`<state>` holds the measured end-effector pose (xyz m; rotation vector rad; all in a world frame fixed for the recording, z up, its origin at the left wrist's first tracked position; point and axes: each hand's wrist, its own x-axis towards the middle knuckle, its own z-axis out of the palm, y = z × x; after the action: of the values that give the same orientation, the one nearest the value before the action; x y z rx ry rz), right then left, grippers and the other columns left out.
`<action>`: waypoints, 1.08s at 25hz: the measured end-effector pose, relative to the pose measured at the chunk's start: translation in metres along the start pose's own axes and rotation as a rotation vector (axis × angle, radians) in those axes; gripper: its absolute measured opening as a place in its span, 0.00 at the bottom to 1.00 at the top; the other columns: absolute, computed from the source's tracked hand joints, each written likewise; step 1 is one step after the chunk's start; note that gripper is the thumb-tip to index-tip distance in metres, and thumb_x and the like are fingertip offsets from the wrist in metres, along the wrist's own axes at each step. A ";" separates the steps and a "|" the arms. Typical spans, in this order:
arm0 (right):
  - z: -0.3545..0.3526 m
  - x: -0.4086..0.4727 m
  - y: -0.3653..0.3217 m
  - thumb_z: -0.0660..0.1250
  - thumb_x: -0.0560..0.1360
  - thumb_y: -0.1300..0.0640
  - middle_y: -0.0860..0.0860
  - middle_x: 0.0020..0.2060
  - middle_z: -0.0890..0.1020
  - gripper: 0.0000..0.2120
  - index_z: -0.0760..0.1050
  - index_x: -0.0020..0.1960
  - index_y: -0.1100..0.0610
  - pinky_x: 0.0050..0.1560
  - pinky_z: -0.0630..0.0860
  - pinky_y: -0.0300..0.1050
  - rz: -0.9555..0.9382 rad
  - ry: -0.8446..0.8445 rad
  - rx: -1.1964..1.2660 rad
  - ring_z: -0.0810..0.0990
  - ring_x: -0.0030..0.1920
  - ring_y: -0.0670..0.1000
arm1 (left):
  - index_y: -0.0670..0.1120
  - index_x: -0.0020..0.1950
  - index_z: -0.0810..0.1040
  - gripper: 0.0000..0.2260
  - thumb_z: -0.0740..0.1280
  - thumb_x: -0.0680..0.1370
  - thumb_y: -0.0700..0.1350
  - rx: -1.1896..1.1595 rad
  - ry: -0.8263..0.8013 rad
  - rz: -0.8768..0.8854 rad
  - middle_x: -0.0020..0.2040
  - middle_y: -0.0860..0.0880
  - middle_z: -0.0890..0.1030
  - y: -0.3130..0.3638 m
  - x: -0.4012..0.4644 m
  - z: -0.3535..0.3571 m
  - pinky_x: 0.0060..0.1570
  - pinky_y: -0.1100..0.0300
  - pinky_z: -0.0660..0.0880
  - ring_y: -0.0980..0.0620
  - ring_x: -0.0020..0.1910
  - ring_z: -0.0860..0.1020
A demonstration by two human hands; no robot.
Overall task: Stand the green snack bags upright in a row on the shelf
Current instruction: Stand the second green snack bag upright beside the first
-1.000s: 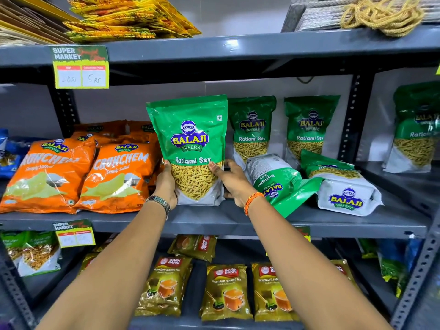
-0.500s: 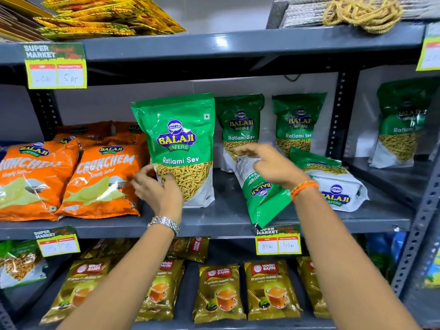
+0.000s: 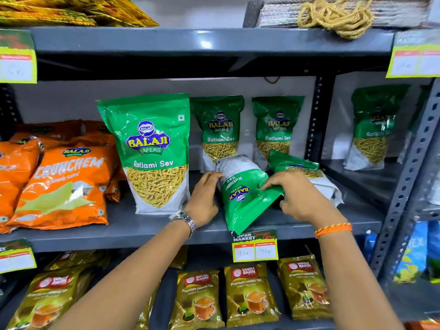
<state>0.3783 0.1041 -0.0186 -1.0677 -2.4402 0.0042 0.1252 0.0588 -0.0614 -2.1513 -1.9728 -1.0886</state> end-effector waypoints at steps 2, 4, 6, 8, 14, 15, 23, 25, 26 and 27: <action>0.005 0.000 0.005 0.71 0.63 0.70 0.53 0.54 0.87 0.24 0.86 0.55 0.51 0.62 0.76 0.53 -0.022 0.090 0.017 0.81 0.58 0.59 | 0.45 0.77 0.66 0.40 0.66 0.66 0.26 0.000 -0.082 -0.010 0.78 0.42 0.64 -0.004 0.012 0.003 0.78 0.54 0.60 0.42 0.78 0.65; 0.008 -0.002 0.009 0.72 0.66 0.70 0.54 0.52 0.88 0.20 0.87 0.54 0.54 0.61 0.77 0.54 -0.046 0.145 0.046 0.83 0.56 0.60 | 0.44 0.78 0.64 0.40 0.67 0.67 0.27 -0.009 -0.111 0.014 0.78 0.40 0.65 -0.007 0.020 0.007 0.78 0.51 0.61 0.41 0.78 0.65; 0.009 -0.004 0.010 0.72 0.67 0.71 0.55 0.51 0.88 0.18 0.87 0.53 0.57 0.59 0.78 0.56 -0.084 0.206 0.076 0.84 0.54 0.61 | 0.45 0.79 0.63 0.41 0.68 0.67 0.27 -0.025 -0.108 0.026 0.78 0.39 0.67 -0.010 0.025 0.012 0.77 0.51 0.63 0.40 0.77 0.67; 0.007 -0.005 0.009 0.71 0.69 0.70 0.55 0.50 0.88 0.16 0.87 0.53 0.57 0.56 0.79 0.57 -0.089 0.302 0.079 0.84 0.53 0.62 | 0.45 0.79 0.64 0.39 0.71 0.69 0.29 -0.126 -0.107 0.017 0.77 0.39 0.68 -0.011 0.029 0.017 0.75 0.48 0.67 0.40 0.75 0.69; -0.017 0.015 -0.011 0.69 0.75 0.58 0.47 0.51 0.88 0.11 0.85 0.54 0.47 0.44 0.80 0.52 -0.045 0.543 -0.052 0.85 0.52 0.58 | 0.42 0.74 0.70 0.38 0.81 0.66 0.39 -0.301 0.071 0.074 0.69 0.42 0.78 -0.015 0.041 0.020 0.69 0.54 0.73 0.44 0.68 0.77; -0.023 0.021 -0.014 0.69 0.75 0.56 0.46 0.51 0.88 0.10 0.85 0.54 0.47 0.44 0.80 0.52 -0.052 0.573 -0.072 0.85 0.52 0.57 | 0.41 0.72 0.73 0.36 0.82 0.66 0.40 -0.377 0.111 0.051 0.67 0.44 0.80 -0.013 0.043 0.020 0.68 0.58 0.73 0.46 0.66 0.78; -0.071 0.075 -0.021 0.67 0.77 0.48 0.43 0.47 0.88 0.08 0.83 0.53 0.42 0.42 0.77 0.48 -0.022 0.683 -0.051 0.85 0.51 0.56 | 0.41 0.63 0.80 0.20 0.75 0.74 0.48 -0.434 0.177 -0.011 0.54 0.55 0.81 -0.007 0.073 0.005 0.44 0.83 0.70 0.70 0.49 0.80; -0.078 0.092 -0.021 0.66 0.76 0.45 0.44 0.47 0.88 0.09 0.83 0.53 0.42 0.45 0.80 0.50 0.008 0.670 -0.019 0.85 0.52 0.57 | 0.41 0.63 0.79 0.18 0.73 0.77 0.48 -0.483 0.179 -0.036 0.53 0.55 0.82 -0.009 0.076 0.005 0.44 0.81 0.72 0.77 0.45 0.78; -0.079 0.102 -0.020 0.67 0.76 0.44 0.46 0.48 0.88 0.09 0.84 0.53 0.42 0.46 0.81 0.52 0.023 0.646 -0.011 0.84 0.52 0.58 | 0.42 0.64 0.78 0.18 0.72 0.78 0.50 -0.505 0.181 -0.051 0.55 0.54 0.82 -0.009 0.077 0.005 0.49 0.77 0.73 0.75 0.49 0.79; -0.079 0.113 -0.017 0.67 0.76 0.43 0.47 0.49 0.88 0.10 0.84 0.53 0.43 0.47 0.81 0.54 0.037 0.621 0.003 0.84 0.52 0.59 | 0.42 0.67 0.77 0.20 0.70 0.78 0.51 -0.524 0.184 -0.069 0.58 0.52 0.82 -0.009 0.078 0.005 0.56 0.70 0.75 0.67 0.55 0.80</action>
<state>0.3341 0.1562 0.1020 -0.9368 -1.8595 -0.2713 0.1160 0.1302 -0.0298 -2.0905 -1.8423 -1.9178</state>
